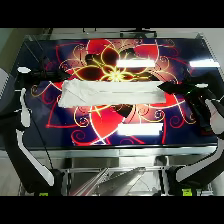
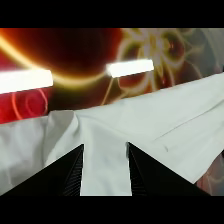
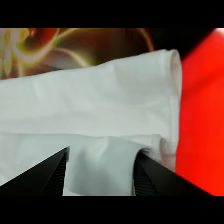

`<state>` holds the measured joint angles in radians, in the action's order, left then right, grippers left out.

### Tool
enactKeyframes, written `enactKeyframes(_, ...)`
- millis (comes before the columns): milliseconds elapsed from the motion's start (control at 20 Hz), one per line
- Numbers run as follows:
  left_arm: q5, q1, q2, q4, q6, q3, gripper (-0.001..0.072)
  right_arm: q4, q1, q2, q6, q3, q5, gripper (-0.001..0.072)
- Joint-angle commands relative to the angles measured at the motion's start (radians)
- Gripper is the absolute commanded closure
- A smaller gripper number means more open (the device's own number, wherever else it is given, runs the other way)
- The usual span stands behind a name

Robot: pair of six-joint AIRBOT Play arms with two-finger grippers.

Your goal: Fold the shirts.

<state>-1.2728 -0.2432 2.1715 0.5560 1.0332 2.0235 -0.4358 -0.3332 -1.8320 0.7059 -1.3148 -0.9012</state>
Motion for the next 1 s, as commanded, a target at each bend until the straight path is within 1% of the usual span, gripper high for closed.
enactKeyframes(0, -0.004, -0.061, -0.019, -0.001, 0.06, 0.029, 0.0413, -0.061, -0.05, 0.0, -0.015, -0.064, 0.004, 0.0227)
enactKeyframes(50, -0.011, -0.089, -0.041, -0.002, 0.081, 0.02, 0.0414, -0.103, -0.073, 0.0, 0.047, -0.081, -0.002, 0.0215)
enactKeyframes(100, -0.02, -0.111, -0.066, -0.004, 0.092, 0.01, 0.0414, -0.132, -0.091, -0.001, 0.105, -0.091, -0.016, 0.0149)
enactKeyframes(150, -0.035, -0.129, -0.091, -0.008, 0.094, -0.004, 0.0414, -0.142, -0.102, -0.001, 0.131, -0.092, -0.026, 0.008)
enactKeyframes(200, -0.05, -0.137, -0.112, -0.008, 0.093, -0.01, 0.0413, -0.143, -0.105, -0.005, 0.133, -0.092, -0.05, 0.0066)
enactKeyframes(350, -0.084, -0.135, -0.153, -0.008, 0.093, -0.01, 0.0414, -0.145, -0.083, -0.027, 0.137, -0.092, -0.095, 0.0066)
enactKeyframes(500, -0.097, -0.105, -0.175, -0.008, 0.093, -0.01, 0.0413, -0.145, -0.046, -0.06, 0.158, -0.093, -0.102, 0.0068)
enactKeyframes(700, -0.162, -0.053, -0.176, -0.008, 0.093, -0.01, 0.0419, -0.144, -0.016, -0.107, 0.186, -0.093, -0.101, 0.0079)
enactKeyframes(800, -0.192, -0.023, -0.176, -0.009, 0.093, -0.01, 0.0419, -0.143, -0.012, -0.118, 0.19, -0.098, -0.101, 0.0364)
enactKeyframes(850, -0.202, -0.008, -0.176, -0.008, 0.093, -0.01, 0.0419, -0.136, -0.012, -0.119, 0.189, -0.101, -0.101, 0.0381)
enactKeyframes(900, -0.207, 0.009, -0.176, -0.008, 0.093, -0.01, 0.0419, -0.117, -0.012, -0.12, 0.189, -0.101, -0.101, 0.0441)
enactKeyframes(950, -0.207, 0.028, -0.175, -0.008, 0.093, -0.01, 0.042, -0.105, -0.012, -0.121, 0.189, -0.101, -0.102, 0.0534)
